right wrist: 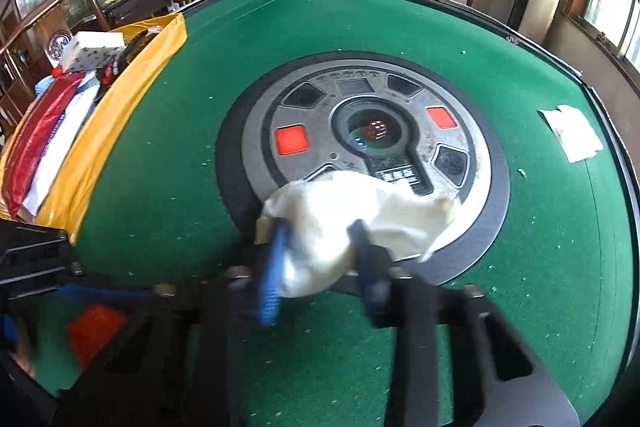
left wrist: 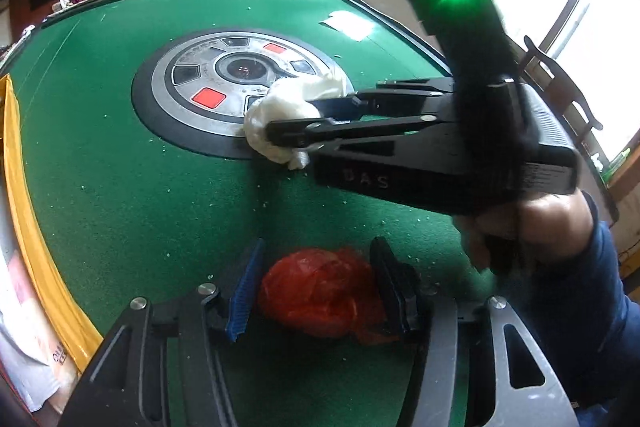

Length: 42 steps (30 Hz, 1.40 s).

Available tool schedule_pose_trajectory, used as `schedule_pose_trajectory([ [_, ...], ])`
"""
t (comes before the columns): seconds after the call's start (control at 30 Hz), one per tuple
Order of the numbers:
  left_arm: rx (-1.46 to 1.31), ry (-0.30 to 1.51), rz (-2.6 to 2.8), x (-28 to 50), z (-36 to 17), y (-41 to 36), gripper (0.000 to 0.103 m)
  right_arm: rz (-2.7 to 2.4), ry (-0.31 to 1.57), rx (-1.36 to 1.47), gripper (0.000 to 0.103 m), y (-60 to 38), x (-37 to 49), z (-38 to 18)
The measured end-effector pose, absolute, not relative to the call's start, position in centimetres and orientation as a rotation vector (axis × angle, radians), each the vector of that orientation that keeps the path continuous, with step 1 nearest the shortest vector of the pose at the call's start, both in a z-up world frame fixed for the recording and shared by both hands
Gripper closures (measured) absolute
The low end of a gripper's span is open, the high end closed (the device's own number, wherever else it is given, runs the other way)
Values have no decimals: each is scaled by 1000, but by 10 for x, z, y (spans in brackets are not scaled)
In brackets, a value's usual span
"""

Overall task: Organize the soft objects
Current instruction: 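Grasp red plastic bag with left gripper while right gripper grasps white cloth, then carry red bag with left gripper while right gripper carries white cloth to box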

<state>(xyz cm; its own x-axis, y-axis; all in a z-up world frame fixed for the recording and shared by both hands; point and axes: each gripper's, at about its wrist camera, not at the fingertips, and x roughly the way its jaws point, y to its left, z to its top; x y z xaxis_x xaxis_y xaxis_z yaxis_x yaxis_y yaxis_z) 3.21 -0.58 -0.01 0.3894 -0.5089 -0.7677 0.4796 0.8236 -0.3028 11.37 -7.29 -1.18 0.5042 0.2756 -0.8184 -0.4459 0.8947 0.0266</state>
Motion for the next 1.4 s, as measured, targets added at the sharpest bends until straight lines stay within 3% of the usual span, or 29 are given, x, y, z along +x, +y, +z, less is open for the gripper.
schedule_pose_trajectory([
  [0.13, -3, 977, -620, 29, -4, -10, 49, 448, 939, -131, 85, -77, 111, -4],
  [0.2, 8, 964, -609, 27, -4, -12, 57, 453, 919, -101, 85, -80, 110, 2],
  [1.4, -216, 671, -455, 28, 65, 81, 58, 623, 739, 125, 85, -51, 68, 49],
])
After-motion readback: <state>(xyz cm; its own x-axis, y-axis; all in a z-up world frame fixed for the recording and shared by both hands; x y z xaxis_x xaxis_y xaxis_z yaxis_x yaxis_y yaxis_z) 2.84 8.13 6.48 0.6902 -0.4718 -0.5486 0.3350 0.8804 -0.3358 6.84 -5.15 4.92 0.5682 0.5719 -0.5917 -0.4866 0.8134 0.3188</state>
